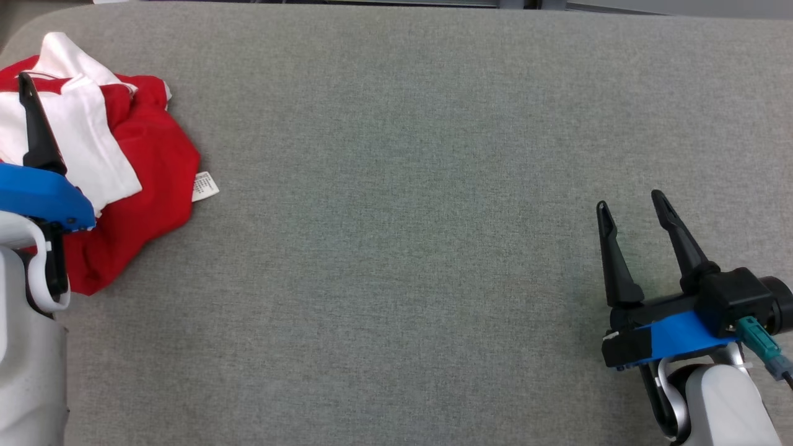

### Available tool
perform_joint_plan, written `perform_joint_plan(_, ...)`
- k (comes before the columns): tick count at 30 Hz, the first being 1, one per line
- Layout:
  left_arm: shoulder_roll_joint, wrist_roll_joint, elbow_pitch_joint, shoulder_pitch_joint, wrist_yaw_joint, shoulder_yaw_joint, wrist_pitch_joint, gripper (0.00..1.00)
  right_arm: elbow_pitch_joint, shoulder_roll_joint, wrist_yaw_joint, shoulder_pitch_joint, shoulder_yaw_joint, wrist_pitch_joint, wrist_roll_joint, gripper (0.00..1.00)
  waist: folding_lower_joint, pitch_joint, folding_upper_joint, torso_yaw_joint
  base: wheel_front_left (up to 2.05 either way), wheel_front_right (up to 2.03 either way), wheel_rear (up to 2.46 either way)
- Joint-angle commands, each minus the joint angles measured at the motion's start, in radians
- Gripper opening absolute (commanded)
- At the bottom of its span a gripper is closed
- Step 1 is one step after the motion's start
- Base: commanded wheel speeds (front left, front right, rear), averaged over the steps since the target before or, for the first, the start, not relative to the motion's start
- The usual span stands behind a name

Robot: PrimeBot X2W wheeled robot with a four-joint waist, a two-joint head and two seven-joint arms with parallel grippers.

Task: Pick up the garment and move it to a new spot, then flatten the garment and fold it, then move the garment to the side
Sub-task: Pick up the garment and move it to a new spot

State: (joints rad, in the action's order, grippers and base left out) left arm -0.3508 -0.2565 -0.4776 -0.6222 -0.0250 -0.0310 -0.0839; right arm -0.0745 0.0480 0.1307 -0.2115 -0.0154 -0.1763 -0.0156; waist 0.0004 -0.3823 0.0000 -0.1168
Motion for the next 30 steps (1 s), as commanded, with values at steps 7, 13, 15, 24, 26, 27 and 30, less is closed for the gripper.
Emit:
perform_joint_plan(7,0.008,-0.018,-0.216,-0.053,0.021,0.023,0.047,1.00,0.014,0.004,0.000,-0.025,-0.010,-0.002,-0.009,1.00,-0.0004,-0.038,0.0000,0.016,0.00,0.00,0.00)
perform_joint_plan(13,0.012,-0.035,-0.397,-0.084,0.060,0.035,0.035,1.00,0.007,0.004,0.000,-0.036,-0.002,-0.004,-0.003,1.00,-0.0004,-0.049,0.0000,0.026,0.00,0.00,0.00)
perform_joint_plan(15,0.017,-0.042,-0.455,-0.093,0.072,0.040,0.031,1.00,0.002,0.004,0.000,-0.039,0.000,-0.005,0.001,1.00,-0.0004,-0.045,0.0000,0.029,0.00,0.00,0.00)
perform_joint_plan(24,-0.009,-0.035,-0.546,-0.168,0.094,0.056,-0.113,0.00,-0.031,0.004,0.000,-0.025,0.001,-0.020,0.017,1.00,-0.0004,0.017,0.0000,0.036,0.00,0.00,0.00)
perform_joint_plan(26,-0.019,-0.021,-0.532,-0.188,0.089,0.063,-0.139,0.00,-0.045,0.004,0.000,-0.018,0.001,-0.027,0.026,1.00,-0.0004,0.042,0.0000,0.037,0.00,0.00,0.00)
perform_joint_plan(27,-0.021,-0.019,-0.522,-0.197,0.088,0.064,-0.149,0.00,-0.053,0.004,0.000,-0.014,0.003,-0.030,0.031,1.00,-0.0004,0.057,0.0000,0.037,0.00,0.00,0.00)
perform_joint_plan(30,-0.027,-0.006,-0.473,-0.220,0.084,0.074,-0.169,0.00,-0.074,0.004,0.000,-0.003,0.007,-0.041,0.046,1.00,-0.0004,0.095,0.0000,0.042,0.00,0.00,0.00)
